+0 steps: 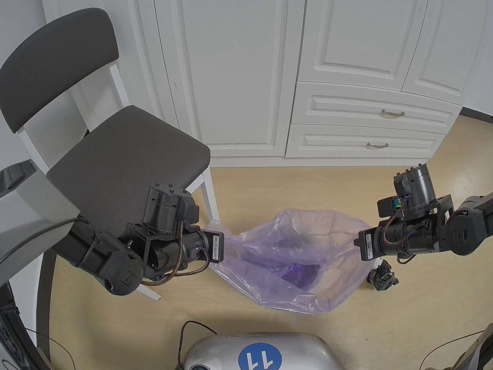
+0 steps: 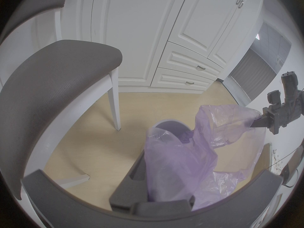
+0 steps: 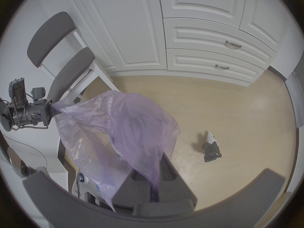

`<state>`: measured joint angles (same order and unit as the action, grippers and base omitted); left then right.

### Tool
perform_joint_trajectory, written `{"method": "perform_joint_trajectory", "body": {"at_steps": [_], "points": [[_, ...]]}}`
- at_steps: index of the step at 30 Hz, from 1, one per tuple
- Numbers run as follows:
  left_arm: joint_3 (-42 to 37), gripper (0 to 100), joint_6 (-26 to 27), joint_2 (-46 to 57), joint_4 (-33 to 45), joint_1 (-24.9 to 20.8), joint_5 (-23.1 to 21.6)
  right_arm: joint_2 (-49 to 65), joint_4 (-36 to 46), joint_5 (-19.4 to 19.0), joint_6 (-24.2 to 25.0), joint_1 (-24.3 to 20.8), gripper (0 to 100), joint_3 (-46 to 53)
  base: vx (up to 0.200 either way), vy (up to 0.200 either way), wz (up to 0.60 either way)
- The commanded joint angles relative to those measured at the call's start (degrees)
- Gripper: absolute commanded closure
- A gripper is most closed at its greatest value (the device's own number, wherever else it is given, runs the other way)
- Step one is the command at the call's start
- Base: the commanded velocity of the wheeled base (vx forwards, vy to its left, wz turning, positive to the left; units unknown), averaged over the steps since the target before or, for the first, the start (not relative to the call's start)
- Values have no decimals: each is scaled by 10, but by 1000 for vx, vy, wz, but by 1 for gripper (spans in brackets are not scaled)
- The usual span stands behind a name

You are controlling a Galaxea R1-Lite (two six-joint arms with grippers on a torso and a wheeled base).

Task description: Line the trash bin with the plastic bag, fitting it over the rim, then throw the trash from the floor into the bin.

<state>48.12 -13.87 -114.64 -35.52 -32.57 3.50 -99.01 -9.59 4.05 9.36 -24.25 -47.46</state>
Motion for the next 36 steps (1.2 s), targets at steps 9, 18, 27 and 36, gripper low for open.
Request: {"method": "perform_joint_trajectory", "body": {"at_steps": [9, 18, 27, 36], "points": [[-7, 100, -2, 12, -8, -6, -3, 13, -120, -11, 13, 10, 100, 98, 0, 0, 0], [-19, 100, -18, 8, -15, -7, -2, -11, -216, -5, 29, 6, 100, 120, 0, 0, 0], [-38, 100, -27, -15, -82, -6, -2, -20, -217, -9, 30, 13, 100, 118, 0, 0, 0], [-30, 100, -28, -43, -104, 9, -19, -53, -248, -9, 31, 26, 100, 114, 0, 0, 0]]}}
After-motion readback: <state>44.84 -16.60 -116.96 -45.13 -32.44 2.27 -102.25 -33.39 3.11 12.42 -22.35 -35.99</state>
